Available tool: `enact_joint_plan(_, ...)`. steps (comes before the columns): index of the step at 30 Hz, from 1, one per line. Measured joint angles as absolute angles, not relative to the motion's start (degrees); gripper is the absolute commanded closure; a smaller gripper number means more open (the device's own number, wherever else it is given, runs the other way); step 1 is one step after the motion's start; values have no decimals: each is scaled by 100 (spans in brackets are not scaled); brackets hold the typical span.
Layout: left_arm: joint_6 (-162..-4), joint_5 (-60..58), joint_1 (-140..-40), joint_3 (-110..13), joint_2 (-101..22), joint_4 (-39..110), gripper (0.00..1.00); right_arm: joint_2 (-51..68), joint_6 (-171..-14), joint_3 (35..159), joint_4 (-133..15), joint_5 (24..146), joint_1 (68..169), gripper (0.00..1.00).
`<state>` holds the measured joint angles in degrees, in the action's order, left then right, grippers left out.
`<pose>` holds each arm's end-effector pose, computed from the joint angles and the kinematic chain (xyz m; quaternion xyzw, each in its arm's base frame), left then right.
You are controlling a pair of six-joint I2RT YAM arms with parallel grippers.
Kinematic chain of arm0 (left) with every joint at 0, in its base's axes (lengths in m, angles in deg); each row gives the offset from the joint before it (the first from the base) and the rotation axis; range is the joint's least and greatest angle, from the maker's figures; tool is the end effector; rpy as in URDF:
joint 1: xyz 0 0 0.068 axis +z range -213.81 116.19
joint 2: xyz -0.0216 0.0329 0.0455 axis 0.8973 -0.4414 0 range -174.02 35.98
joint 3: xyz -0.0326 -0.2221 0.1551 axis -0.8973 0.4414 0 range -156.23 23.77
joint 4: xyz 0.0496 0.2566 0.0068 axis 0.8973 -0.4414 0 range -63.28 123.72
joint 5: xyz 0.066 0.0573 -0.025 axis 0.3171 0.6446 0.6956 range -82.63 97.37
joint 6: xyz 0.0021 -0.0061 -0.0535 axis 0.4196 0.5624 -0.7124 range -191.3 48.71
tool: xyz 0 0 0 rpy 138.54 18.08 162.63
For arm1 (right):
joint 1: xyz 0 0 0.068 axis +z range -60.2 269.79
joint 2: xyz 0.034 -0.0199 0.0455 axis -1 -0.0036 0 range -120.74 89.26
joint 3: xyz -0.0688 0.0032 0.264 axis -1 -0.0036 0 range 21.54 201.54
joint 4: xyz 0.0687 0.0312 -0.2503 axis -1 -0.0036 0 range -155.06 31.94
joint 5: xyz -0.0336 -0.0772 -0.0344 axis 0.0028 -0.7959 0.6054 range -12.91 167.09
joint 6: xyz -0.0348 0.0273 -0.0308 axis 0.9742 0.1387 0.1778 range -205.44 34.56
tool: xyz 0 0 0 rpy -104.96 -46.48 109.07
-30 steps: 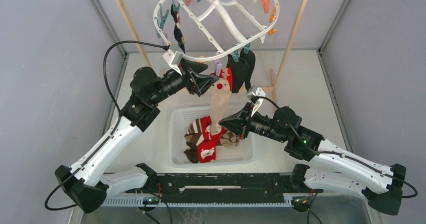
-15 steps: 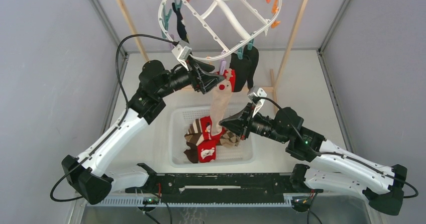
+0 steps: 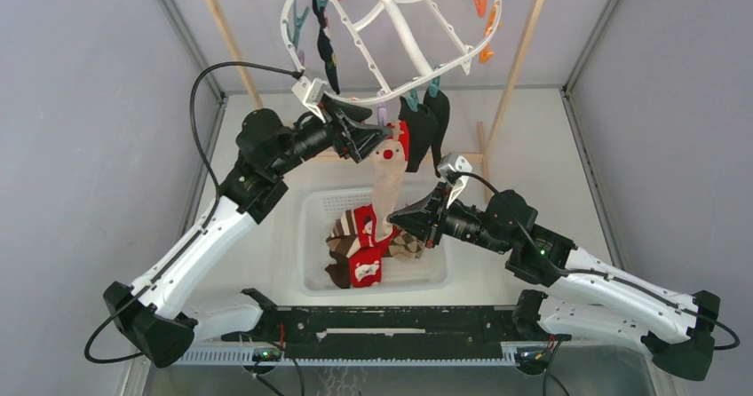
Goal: Remove the socks clipped to the hanger
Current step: Remove the sock from the hanger.
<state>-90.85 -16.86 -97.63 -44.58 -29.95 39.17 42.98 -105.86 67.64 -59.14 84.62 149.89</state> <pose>0.2078 -0.1569 0.4394 0.2368 0.6176 -0.4543 0.5968 0.0916 0.1688 0.3611 -0.2852 0.6554 0.4868 0.5021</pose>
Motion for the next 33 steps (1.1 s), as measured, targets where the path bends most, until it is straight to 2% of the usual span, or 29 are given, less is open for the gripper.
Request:
enact_joint_plan(18,-9085,-1028,-9763,-3866,-2300,3961,20,4132,-10619,6764,-5717,8537,15007,100)
enact_joint_plan(26,-9085,-466,-9798,-3435,-1255,3395,16,3769,-10626,6769,-5531,8631,15024,100)
enact_joint_plan(33,-9109,-108,-9818,-3011,-272,2968,16,3382,-10637,6920,-5363,8666,15026,100)
